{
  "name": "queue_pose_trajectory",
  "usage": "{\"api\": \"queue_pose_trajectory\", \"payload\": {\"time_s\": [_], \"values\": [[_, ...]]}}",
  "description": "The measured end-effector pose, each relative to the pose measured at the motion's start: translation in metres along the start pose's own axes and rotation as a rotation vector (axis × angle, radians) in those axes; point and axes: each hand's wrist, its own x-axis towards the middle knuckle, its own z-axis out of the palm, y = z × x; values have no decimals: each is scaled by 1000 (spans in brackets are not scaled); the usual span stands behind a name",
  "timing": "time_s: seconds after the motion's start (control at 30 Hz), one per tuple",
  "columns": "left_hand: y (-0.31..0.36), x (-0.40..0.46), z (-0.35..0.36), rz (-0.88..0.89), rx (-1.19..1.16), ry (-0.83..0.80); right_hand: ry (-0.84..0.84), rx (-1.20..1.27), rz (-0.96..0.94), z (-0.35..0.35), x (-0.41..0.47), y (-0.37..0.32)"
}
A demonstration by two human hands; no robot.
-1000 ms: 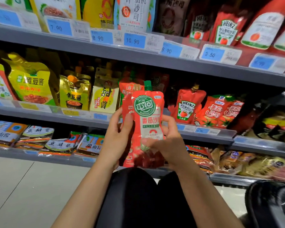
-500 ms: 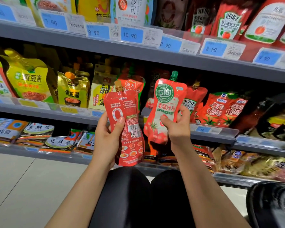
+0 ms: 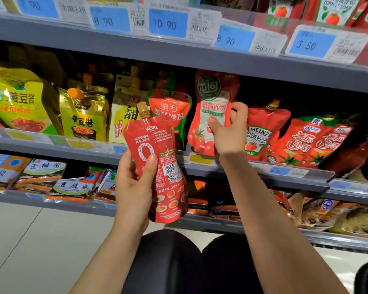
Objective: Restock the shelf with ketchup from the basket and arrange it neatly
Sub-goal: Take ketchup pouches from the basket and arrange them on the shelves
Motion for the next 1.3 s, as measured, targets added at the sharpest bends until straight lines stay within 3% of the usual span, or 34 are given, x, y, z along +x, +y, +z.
{"api": "queue_pose_trajectory", "payload": {"time_s": [0.3,0.5,0.57,0.63,0.73,0.8,0.87,0.97,1.03,1.1,1.2,1.3], "values": [[-3,-1,6,15,4,69,-98,-270,116,1,-1,30],[2,-4,14,30,17,124,-198,-462,185,-7,-22,12],[7,-6,19,29,-6,117,-182,-370,99,-19,-50,-7],[16,-10,27,48,0,67,-230,-91,59,-25,-85,-33],[31,-21,43,28,40,-226,-371,171,96,-27,-115,-50],[36,-32,47,-41,12,-458,-282,256,75,-38,-117,-52],[35,-39,47,-74,-36,-566,-186,376,79,-54,-115,-51],[35,-45,47,12,-32,-463,-131,583,227,-68,-119,-48],[35,-45,45,95,78,-358,-153,599,244,-70,-121,-46],[30,-44,39,123,228,-371,-201,572,224,-71,-122,-47],[26,-42,30,-70,202,-463,-232,544,230,-75,-122,-48],[26,-40,30,-100,247,-484,-267,493,233,-77,-119,-43]]}}
